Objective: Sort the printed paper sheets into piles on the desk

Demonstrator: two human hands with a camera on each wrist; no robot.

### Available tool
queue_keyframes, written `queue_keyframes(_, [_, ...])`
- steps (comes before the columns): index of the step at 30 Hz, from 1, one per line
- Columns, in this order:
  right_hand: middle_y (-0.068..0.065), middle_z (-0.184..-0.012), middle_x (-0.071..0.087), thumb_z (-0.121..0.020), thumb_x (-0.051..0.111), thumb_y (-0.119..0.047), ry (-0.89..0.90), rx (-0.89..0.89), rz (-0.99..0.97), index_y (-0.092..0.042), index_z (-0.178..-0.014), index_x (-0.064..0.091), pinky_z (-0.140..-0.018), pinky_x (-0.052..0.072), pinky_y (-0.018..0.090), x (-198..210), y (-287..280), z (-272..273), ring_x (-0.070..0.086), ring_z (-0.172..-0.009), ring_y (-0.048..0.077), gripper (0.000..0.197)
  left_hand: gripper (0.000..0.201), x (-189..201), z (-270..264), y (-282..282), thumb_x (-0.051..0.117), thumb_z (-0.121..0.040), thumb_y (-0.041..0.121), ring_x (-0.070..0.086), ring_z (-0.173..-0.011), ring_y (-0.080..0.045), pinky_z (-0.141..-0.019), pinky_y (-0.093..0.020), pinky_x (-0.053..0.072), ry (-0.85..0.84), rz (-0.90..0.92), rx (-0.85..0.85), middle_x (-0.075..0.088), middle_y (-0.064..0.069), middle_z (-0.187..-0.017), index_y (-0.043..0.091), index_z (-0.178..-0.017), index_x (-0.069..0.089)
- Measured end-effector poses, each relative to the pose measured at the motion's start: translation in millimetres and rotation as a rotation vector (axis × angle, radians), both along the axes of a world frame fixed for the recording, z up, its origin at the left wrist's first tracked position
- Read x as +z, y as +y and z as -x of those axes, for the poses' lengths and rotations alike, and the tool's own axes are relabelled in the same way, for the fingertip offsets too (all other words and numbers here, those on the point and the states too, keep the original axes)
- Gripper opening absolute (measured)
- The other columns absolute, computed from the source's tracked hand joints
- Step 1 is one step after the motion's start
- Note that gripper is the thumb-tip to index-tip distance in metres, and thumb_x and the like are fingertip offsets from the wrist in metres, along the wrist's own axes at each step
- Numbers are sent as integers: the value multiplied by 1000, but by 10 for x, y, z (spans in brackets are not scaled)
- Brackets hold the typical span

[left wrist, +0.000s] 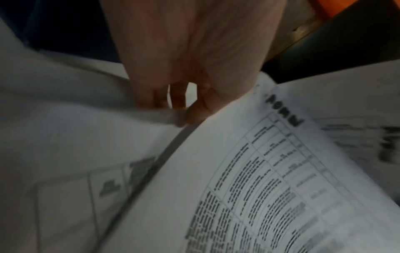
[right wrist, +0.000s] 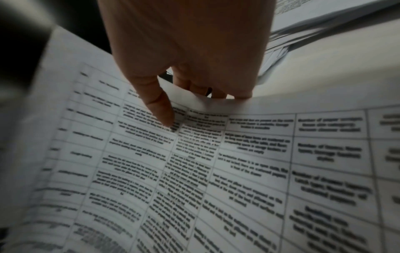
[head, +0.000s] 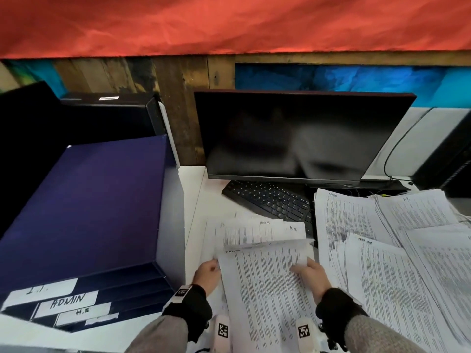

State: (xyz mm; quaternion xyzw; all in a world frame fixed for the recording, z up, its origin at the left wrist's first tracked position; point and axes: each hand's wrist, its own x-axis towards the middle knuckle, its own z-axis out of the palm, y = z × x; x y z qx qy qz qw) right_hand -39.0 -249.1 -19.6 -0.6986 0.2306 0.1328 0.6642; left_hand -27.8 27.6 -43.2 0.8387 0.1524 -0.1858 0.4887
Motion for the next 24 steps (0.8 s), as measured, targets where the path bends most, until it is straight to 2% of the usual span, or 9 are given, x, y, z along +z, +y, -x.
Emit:
queue_keyframes(3, [10, -73, 61, -78, 60, -8, -49, 49, 237, -5, -72, 51, -62, 47, 32, -44, -17, 49, 55, -67, 23, 11, 32, -65, -30, 24, 43, -90, 0, 61, -82, -25, -72, -22, 42, -67, -156, 22, 50, -21, -77, 9, -69, 65])
queue_keyframes(5, [7, -67, 58, -82, 57, -5, -83, 82, 392, -12, -66, 46, -55, 39, 27, -57, -27, 94, 49, -59, 18, 21, 38, -4, -57, 17, 38, -86, -5, 60, -96, -26, -85, -26, 48, -82, -214, 56, 62, -6, -107, 11, -89, 72])
queue_keyframes(6, [7, -68, 61, -83, 56, -3, -104, 117, 457, -14, -68, 46, -55, 39, 27, -62, -34, 111, 50, -59, 17, 21, 39, 27, -80, 8, 36, -87, -5, 58, -103, -29, -90, -29, 48, -68, -217, 80, 60, -15, -112, 9, -104, 69])
queue_keyframes(10, [4, -72, 60, -84, 52, 1, -96, 265, 578, -21, -109, 42, -58, 47, 28, -103, -54, 142, 58, -64, 21, 35, 40, 71, -197, -51, 45, -89, 7, 54, -113, -35, -93, -31, 46, 48, -120, 253, 54, -17, -127, 8, -129, 50])
queue_keyframes(13, [4, -81, 62, -82, 55, 3, -33, 183, 477, -20, -136, 23, -54, 47, 22, -139, -27, 138, 62, -68, 18, 68, 45, 55, -227, -72, 56, -86, 12, 54, -114, -31, -99, -32, 43, 108, -19, 296, 56, -13, -127, 10, -130, 46])
queue_keyframes(16, [8, -100, 66, -81, 63, -6, 63, 152, 429, -9, -127, 46, -77, 56, 35, -214, -17, 89, 65, -88, 24, 50, 31, 35, -232, -81, 63, -83, 11, 58, -102, -27, -91, -28, 44, 107, 60, 292, 63, -8, -112, 12, -114, 58])
queue_keyframes(19, [9, -108, 63, -81, 64, -10, 27, 219, 376, -15, -102, 65, -89, 52, 41, -185, 15, 94, 62, -96, 25, 21, 19, 34, -207, -92, 65, -85, 25, 61, -99, -27, -93, -34, 48, 55, 115, 294, 67, -9, -107, 13, -101, 63])
queue_keyframes(22, [10, -118, 57, -84, 65, -10, 12, 188, 239, -12, -116, 60, -93, 51, 43, -192, 16, 82, 60, -104, 26, 33, 29, 73, -178, -85, 69, -82, 37, 62, -97, -25, -93, -40, 50, 59, 260, 328, 66, -4, -103, 16, -99, 59])
queue_keyframes(24, [13, -121, 60, -87, 61, -9, 31, 120, 105, -7, -124, 54, -93, 51, 45, -187, 19, 61, 62, -106, 28, 38, 25, 149, -149, -107, 68, -84, 14, 62, -100, -26, -94, -42, 50, 61, 363, 261, 65, -6, -107, 14, -106, 56])
